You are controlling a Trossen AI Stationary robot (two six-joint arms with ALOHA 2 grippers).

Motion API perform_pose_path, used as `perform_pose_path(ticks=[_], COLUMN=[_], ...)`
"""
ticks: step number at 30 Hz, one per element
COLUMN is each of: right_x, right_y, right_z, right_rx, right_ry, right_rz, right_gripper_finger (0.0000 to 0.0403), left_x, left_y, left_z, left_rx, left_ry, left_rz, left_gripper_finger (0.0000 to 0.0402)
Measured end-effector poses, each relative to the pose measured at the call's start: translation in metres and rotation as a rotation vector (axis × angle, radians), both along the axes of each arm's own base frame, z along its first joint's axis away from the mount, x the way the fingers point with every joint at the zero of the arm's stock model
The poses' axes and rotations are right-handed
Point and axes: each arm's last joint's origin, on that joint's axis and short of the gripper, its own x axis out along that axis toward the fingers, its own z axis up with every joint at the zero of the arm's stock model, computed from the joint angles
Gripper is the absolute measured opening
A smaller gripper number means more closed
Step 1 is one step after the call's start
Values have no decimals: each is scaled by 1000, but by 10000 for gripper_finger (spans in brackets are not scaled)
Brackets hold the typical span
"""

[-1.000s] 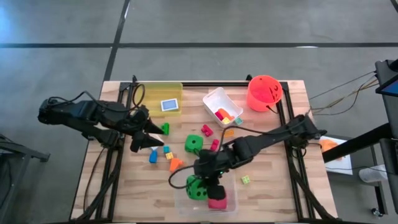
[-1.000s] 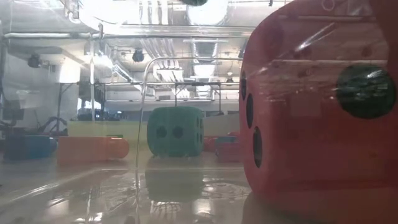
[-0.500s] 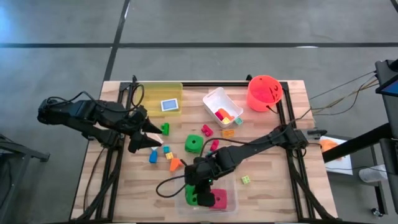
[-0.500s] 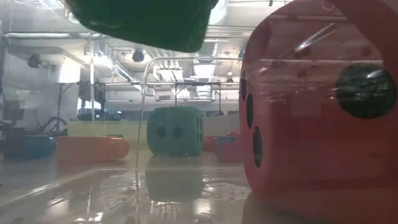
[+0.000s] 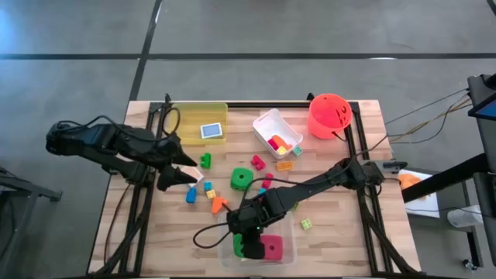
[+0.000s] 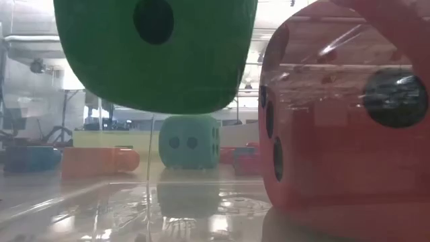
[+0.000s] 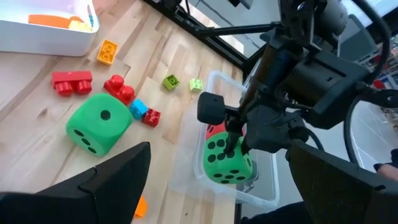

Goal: Pick & Place Toys
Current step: Put the green dice into the transparent bin

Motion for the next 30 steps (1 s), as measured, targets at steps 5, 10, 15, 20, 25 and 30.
perform_pose_path(ticks=[5, 10, 15, 20, 25, 30], right_x=[-1, -3, -4, -4, -5, -5], right_y=[-1, -1, -3, -2, 4, 6], right_z=[-9, -20, -24, -24, -24, -23], right_rx=[-9, -17, -26, -11, -6, 0], right_ry=[28, 56, 73, 76, 68, 63], right_rz=[-10, -27, -39, -51, -42, -47], right_gripper_finger=[74, 74, 74, 74, 72, 72], left_x=[-7, -11, -13, -13, -13, -13], left_y=[1, 2, 3, 3, 3, 3], left_z=[3, 5, 5, 5, 5, 5], left_rx=[-5, -8, -7, -5, -5, -5], left_ry=[-21, -37, -34, -34, -34, -34], left_rz=[0, 1, 0, -1, -1, -1], left_gripper_finger=[369, 369, 369, 369, 369, 369])
